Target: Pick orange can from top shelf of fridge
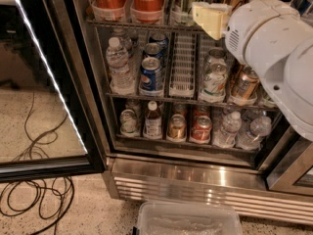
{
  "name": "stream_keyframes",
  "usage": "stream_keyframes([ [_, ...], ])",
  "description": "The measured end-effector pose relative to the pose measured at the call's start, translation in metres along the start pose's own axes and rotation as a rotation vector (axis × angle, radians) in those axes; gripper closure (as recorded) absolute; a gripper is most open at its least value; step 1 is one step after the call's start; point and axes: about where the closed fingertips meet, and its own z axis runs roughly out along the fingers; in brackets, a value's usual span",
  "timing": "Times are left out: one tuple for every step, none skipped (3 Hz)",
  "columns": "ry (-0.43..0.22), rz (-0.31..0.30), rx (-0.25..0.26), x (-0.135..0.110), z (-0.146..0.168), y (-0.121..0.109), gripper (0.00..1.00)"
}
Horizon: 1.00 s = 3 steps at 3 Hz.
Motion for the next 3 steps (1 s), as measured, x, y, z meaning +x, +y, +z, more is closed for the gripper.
stream_keyframes([
  [-0.047,-0.017,0.039,-0.002,0.011,-0.007,0.26],
  [-0.073,-0.037,0.08,-0.001,0.011,-0.014,0.26],
  [-0.096,-0.042,0.098,0.001,0.014,-0.017,0.26],
])
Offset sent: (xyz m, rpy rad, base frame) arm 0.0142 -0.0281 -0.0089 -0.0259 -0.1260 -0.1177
